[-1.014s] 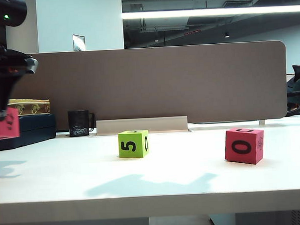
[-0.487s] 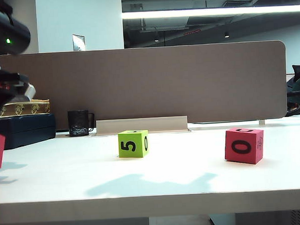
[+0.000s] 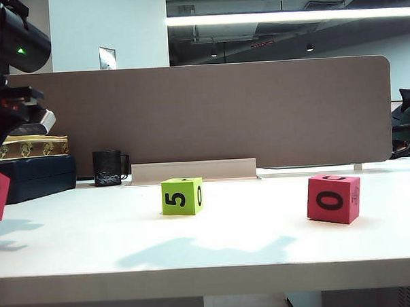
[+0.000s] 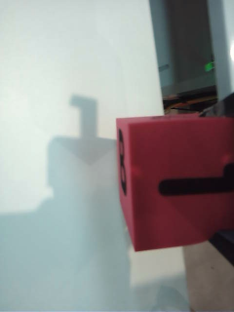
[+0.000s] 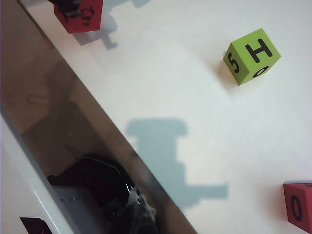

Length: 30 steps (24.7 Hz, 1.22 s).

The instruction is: Select the appropriate blocks from the scattered letter blocks on the table and arrange them in a row to spell out "THU".

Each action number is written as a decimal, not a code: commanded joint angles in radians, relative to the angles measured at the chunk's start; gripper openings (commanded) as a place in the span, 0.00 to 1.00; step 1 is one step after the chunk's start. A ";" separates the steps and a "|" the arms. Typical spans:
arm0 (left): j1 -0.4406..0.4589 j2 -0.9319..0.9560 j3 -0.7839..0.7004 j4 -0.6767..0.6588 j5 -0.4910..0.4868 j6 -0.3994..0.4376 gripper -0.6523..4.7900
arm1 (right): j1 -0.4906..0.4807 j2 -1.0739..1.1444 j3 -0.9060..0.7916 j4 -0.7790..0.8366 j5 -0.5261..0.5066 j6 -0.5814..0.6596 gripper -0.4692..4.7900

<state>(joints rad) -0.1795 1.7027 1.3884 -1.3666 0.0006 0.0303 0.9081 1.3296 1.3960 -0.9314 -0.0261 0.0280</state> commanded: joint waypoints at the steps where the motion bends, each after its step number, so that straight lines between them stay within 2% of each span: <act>1: -0.001 0.056 0.039 -0.063 0.004 0.007 0.50 | 0.003 -0.002 0.004 0.015 -0.003 -0.003 0.08; 11: -0.001 0.198 0.053 -0.057 0.003 0.007 0.51 | 0.004 -0.002 0.004 0.012 -0.002 -0.003 0.08; 15: -0.001 0.212 0.056 0.011 0.000 0.006 0.53 | 0.004 -0.002 0.004 0.012 -0.002 -0.003 0.08; 17: -0.001 0.212 0.073 0.027 0.000 0.004 0.58 | 0.004 -0.002 0.004 0.013 -0.002 -0.003 0.08; 24: -0.001 0.212 0.140 0.102 -0.008 0.003 0.58 | 0.004 -0.002 0.004 0.012 -0.002 -0.003 0.08; 25: -0.001 0.212 0.142 0.138 -0.009 0.003 0.61 | 0.004 -0.002 0.004 0.012 -0.002 -0.003 0.08; 27: -0.001 0.212 0.142 0.166 -0.019 0.004 0.73 | 0.004 -0.002 0.004 0.012 -0.002 -0.003 0.08; 28: -0.001 0.212 0.142 0.194 -0.042 0.004 0.87 | 0.004 -0.002 0.004 0.011 -0.002 -0.003 0.08; 30: -0.001 0.212 0.152 0.203 -0.049 0.011 0.98 | 0.003 -0.002 0.004 0.010 -0.002 -0.003 0.08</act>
<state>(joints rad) -0.1795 1.9175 1.5291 -1.1645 -0.0387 0.0326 0.9096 1.3296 1.3960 -0.9321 -0.0261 0.0280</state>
